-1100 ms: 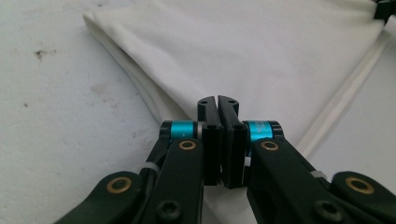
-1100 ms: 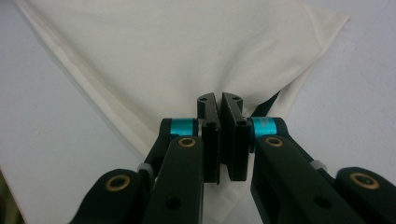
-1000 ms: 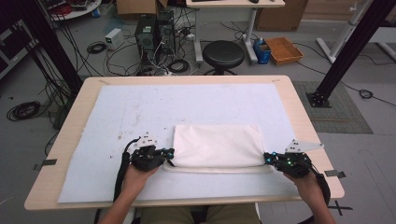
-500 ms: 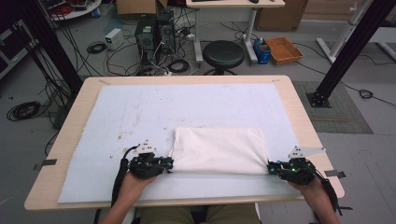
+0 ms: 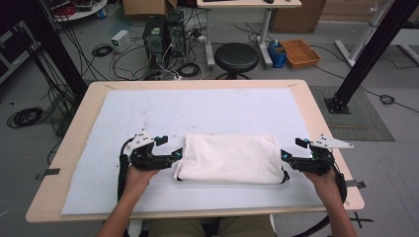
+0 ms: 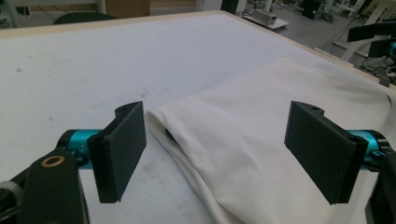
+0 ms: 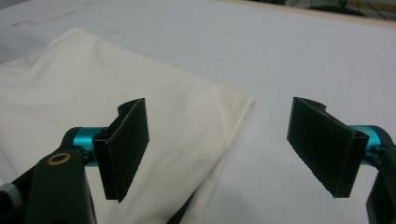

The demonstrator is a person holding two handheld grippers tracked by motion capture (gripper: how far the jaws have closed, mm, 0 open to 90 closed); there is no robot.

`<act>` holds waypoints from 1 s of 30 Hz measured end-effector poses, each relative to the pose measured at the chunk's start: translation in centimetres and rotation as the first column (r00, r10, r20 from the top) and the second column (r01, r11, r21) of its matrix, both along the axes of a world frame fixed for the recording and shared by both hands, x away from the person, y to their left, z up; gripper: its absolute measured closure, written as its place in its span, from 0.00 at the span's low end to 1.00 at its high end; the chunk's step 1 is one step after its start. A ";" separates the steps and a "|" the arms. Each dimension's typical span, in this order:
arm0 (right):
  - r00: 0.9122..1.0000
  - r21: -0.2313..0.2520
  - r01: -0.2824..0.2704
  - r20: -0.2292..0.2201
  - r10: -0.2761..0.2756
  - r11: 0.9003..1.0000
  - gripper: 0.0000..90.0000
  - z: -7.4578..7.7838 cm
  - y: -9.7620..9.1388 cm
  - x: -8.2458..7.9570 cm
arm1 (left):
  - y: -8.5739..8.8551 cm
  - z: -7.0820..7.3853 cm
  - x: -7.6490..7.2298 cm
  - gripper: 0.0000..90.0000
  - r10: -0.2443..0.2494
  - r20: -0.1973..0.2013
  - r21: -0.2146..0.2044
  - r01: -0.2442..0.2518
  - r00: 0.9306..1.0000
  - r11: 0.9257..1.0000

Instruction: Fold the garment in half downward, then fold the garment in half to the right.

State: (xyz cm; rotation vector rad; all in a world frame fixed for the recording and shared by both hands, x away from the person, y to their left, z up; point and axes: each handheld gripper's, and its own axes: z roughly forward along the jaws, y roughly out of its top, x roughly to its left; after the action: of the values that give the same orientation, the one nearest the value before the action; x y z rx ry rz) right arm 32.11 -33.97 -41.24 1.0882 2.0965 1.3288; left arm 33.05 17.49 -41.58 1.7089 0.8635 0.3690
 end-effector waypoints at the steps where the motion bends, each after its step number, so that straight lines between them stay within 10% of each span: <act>1: 1.000 -0.016 -0.012 0.013 0.013 1.000 0.23 0.2 0.1 0.3 | 0.2 -0.1 0.3 0.23 0.001 0.003 -0.005 -0.001 1.000 1.000; 15: 0.998 -0.015 0.020 0.064 -0.019 1.000 0.23 0.1 -2.4 -0.6 | 2.9 -0.4 0.0 0.23 0.006 0.022 -0.013 -0.006 1.000 1.000; 30: 0.998 -0.005 0.019 0.053 -0.018 1.000 0.23 -0.1 -2.2 -0.8 | 2.0 -0.7 -0.2 0.23 0.004 -0.013 0.027 -0.004 1.000 1.000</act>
State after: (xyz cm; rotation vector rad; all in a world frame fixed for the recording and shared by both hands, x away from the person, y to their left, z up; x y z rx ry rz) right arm 31.29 -36.18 -41.31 1.0564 2.0460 1.3277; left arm 32.84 19.50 -42.31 1.7364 0.8756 0.3739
